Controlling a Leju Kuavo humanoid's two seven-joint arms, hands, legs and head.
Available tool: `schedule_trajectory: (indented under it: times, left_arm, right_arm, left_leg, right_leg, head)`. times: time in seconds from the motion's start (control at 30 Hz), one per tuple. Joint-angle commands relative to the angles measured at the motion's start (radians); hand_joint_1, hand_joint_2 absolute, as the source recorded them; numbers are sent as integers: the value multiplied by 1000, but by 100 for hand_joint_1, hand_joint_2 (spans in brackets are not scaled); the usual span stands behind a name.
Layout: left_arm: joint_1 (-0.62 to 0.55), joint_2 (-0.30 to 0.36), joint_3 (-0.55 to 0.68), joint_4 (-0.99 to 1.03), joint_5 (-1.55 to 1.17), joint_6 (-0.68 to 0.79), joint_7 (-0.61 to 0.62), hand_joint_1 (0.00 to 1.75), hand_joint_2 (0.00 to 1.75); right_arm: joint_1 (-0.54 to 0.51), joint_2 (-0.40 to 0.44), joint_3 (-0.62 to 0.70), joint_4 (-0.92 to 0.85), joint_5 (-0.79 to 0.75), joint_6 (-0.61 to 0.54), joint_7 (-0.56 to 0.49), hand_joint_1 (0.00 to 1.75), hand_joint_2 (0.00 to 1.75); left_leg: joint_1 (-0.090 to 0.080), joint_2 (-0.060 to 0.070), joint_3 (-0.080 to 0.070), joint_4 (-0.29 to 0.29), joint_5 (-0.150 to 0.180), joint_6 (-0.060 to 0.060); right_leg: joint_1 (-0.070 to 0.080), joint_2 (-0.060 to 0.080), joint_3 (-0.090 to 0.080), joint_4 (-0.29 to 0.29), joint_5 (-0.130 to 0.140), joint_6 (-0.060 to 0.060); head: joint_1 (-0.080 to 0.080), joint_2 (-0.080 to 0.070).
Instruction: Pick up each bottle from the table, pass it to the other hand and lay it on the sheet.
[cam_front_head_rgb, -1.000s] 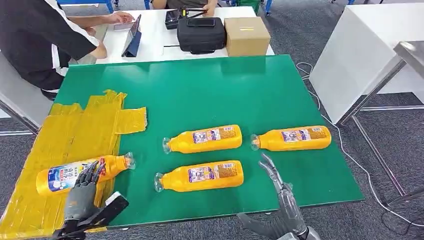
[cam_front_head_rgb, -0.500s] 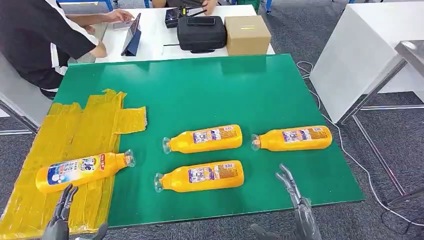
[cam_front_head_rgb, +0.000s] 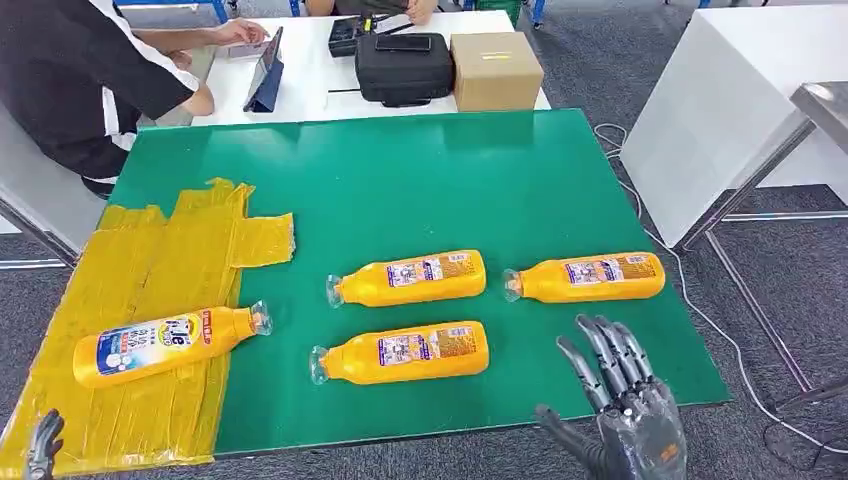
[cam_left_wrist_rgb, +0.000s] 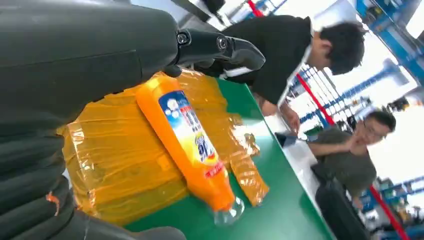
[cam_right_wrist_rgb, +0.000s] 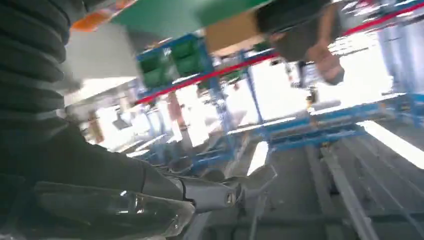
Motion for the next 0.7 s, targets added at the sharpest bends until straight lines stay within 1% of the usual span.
schedule_trajectory:
  times: [0.03, 0.1, 0.13, 0.17, 0.23, 0.27, 0.3, 0.33, 0.4, 0.43, 0.47, 0.5, 0.53, 0.57, 0.6, 0.7]
  left_arm:
    - [-10, 50, -124, 18, -18, -2, 21, 0, 175]
    - [-10, 50, -124, 18, -18, -2, 21, 0, 175]
    - [-19, 64, -135, 26, -12, -2, 23, 0, 175]
    - [-40, 85, -170, 43, 2, -2, 28, 0, 175]
    - [-61, 92, -193, 71, 7, -2, 23, 0, 175]
    - [-82, 140, -218, 91, -26, -2, 55, 0, 175]
    - [-93, 146, -220, 94, 52, -2, 29, 0, 175]
    - [-94, 147, -230, 118, 70, -2, 1, 0, 175]
    - [-93, 146, -238, 141, 100, -2, -26, 0, 175]
    - [-104, 148, -249, 159, 112, -2, -39, 0, 175]
    - [-119, 148, -260, 171, 123, -2, -45, 0, 175]
    - [-139, 150, -274, 182, 130, -2, -46, 0, 175]
    - [-149, 147, -277, 188, 130, -2, -42, 0, 175]
    - [-149, 147, -277, 188, 130, -2, -42, 0, 175]
    - [-149, 147, -277, 188, 130, -2, -42, 0, 175]
    - [-149, 149, -278, 184, 127, -2, -36, 0, 175]
  right_arm:
    - [-2, -33, -139, 15, 20, 31, 26, 0, 175]
    - [-2, -33, -139, 15, 20, 31, 26, 0, 175]
    - [9, -42, -143, 19, 41, 37, 36, 0, 175]
    - [26, -92, -156, 28, 73, 65, 75, 0, 175]
    - [43, -138, -244, 70, 195, 95, 155, 0, 175]
    - [38, -179, -283, 109, 200, 98, 180, 0, 175]
    - [48, -248, -292, 134, 107, 130, 187, 0, 175]
    - [78, -325, -337, 155, -3, 152, 166, 0, 175]
    - [127, -406, -424, 186, -75, 181, 135, 0, 175]
    - [165, -470, -474, 200, -157, 218, 106, 0, 175]
    - [191, -514, -510, 208, -214, 244, 79, 0, 175]
    - [205, -537, -540, 214, -253, 258, 63, 0, 175]
    - [211, -541, -557, 215, -267, 262, 52, 0, 175]
    - [211, -541, -557, 215, -267, 262, 52, 0, 175]
    - [211, -541, -557, 215, -267, 262, 52, 0, 175]
    - [212, -529, -546, 196, -255, 267, 58, 0, 175]
  left_leg:
    - [1, -2, 2, 0, -1, -2]
    - [0, -2, 3, -1, -1, -3]
    - [0, -1, 3, 0, -1, -2]
    - [0, -3, 4, -1, -1, -2]
    - [-1, -4, 3, -1, -1, -2]
    - [-1, -5, 4, -1, -1, -2]
    - [-1, -3, 4, -1, -1, -1]
    - [-1, -5, 5, -1, 0, -2]
    - [-2, -3, 3, 0, -1, 0]
    - [-1, -4, 4, 0, -2, -1]
    - [-2, -2, 3, 0, -1, 0]
    - [-2, -3, 4, 0, -1, 0]
    - [-4, -3, 3, 0, -1, 2]
    - [-4, -5, 3, 1, -2, 1]
    - [-5, -3, 3, 0, -1, 2]
    - [-4, -2, 5, -1, -1, 1]
  right_leg:
    - [0, 2, 3, -1, -1, -1]
    - [-1, 2, 4, -2, -1, -1]
    - [-1, 1, 3, -1, 0, 0]
    - [-1, 1, 4, -1, -1, -1]
    - [-1, -1, 4, -1, -1, 0]
    - [-1, -1, 5, -1, -1, -1]
    - [-2, -1, 4, -1, 0, 0]
    - [-2, -2, 5, -2, -1, 0]
    - [-3, -1, 4, -1, -1, 1]
    - [-2, -1, 6, -2, -1, 1]
    - [-3, -1, 3, 0, -1, 1]
    - [-3, 0, 4, -1, -1, 1]
    - [-4, -1, 3, 0, 0, 1]
    - [-4, -2, 4, 0, -1, 1]
    - [-5, -1, 3, -1, 0, 1]
    - [-4, 1, 5, -2, 0, 0]
  head:
    - [0, 0]
    - [0, 0]
    - [0, 0]
    - [0, 0]
    - [0, 0]
    - [0, 0]
    - [0, 0]
    - [-1, 0]
    - [0, 0]
    - [0, 0]
    - [0, 0]
    - [-1, 0]
    - [0, 0]
    - [1, 0]
    - [0, 0]
    - [0, 0]
